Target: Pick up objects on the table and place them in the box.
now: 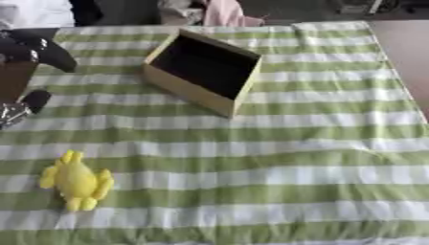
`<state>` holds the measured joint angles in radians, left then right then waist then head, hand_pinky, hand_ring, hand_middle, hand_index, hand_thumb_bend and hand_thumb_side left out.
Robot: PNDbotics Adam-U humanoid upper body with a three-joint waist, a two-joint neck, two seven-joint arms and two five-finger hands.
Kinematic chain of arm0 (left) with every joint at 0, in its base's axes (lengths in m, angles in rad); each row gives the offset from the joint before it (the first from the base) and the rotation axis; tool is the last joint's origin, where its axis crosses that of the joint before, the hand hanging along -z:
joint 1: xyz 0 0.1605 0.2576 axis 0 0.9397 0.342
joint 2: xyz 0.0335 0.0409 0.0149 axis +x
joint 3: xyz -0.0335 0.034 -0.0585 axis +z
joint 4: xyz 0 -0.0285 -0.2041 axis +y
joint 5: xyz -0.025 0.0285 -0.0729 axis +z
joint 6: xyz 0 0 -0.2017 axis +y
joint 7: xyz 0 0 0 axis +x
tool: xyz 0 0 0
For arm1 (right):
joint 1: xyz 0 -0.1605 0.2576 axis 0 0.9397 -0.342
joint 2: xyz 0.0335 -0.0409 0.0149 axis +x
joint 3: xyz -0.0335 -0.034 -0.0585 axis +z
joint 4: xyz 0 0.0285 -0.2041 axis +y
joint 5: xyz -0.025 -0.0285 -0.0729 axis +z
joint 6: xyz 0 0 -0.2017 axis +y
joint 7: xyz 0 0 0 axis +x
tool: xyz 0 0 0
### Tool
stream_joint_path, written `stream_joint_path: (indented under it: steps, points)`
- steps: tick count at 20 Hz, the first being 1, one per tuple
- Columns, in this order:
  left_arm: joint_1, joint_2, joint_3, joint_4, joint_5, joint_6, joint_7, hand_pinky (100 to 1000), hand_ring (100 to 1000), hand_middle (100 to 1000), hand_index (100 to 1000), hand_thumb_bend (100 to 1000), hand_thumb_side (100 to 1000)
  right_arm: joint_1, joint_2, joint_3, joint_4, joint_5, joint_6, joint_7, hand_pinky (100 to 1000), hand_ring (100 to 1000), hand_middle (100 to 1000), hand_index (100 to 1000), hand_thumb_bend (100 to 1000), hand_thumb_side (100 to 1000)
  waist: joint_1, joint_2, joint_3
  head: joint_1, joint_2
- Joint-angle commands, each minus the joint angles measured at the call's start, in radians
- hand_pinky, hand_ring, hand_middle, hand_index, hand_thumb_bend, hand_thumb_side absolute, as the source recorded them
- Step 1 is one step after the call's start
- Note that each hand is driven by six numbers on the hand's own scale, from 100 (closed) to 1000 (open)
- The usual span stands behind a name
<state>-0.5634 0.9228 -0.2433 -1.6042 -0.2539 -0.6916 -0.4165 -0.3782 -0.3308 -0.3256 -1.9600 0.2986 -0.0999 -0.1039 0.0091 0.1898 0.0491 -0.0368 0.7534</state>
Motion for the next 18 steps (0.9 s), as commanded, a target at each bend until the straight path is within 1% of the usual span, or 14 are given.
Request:
stream_joint_path:
  steps: [1, 3, 5, 7, 10, 14, 18]
  points:
    - [-0.019, 0.038, 0.001, -0.003, -0.043, -0.21, -0.196, 748, 822, 790, 864, 115, 792, -0.011, -0.022, -0.001, -0.008, 0.001, -0.004, 0.002, 678, 739, 729, 782, 100, 637, 0.0, -0.019, 0.001, 0.002, -0.002]
    - [-0.024, 0.038, -0.003, -0.003, -0.085, -0.214, -0.194, 760, 830, 798, 872, 184, 839, -0.01, -0.022, 0.0, -0.007, 0.0, -0.004, 0.003, 678, 739, 728, 782, 100, 637, 0.0, -0.021, 0.002, 0.0, -0.001]
    - [-0.027, 0.038, -0.017, -0.004, -0.125, -0.215, -0.188, 763, 833, 802, 875, 218, 873, -0.009, -0.02, 0.001, -0.008, 0.0, -0.004, 0.004, 677, 739, 728, 782, 100, 637, 0.001, -0.023, 0.001, -0.001, 0.0]
    - [-0.029, 0.036, -0.037, -0.007, -0.151, -0.215, -0.186, 766, 836, 806, 876, 274, 933, -0.008, -0.018, 0.002, -0.008, -0.001, -0.004, 0.005, 677, 739, 728, 782, 100, 638, 0.002, -0.024, 0.0, -0.001, 0.001]
    - [-0.031, 0.032, -0.072, -0.013, -0.163, -0.215, -0.193, 766, 838, 812, 878, 283, 1000, -0.006, -0.016, 0.003, -0.009, -0.003, -0.004, 0.007, 676, 739, 728, 782, 100, 638, 0.003, -0.025, -0.004, 0.001, 0.003]
    - [-0.043, 0.031, -0.115, -0.021, -0.168, -0.215, -0.238, 771, 839, 821, 902, 315, 1000, -0.004, -0.014, 0.003, -0.011, -0.004, -0.003, 0.008, 676, 739, 728, 782, 100, 635, 0.006, -0.026, -0.007, 0.004, 0.006]
    - [-0.052, 0.03, -0.142, -0.029, -0.159, -0.215, -0.276, 771, 840, 825, 912, 298, 1000, -0.002, -0.014, 0.003, -0.013, -0.004, -0.002, 0.009, 676, 739, 727, 782, 100, 635, 0.008, -0.029, -0.007, 0.004, 0.011]
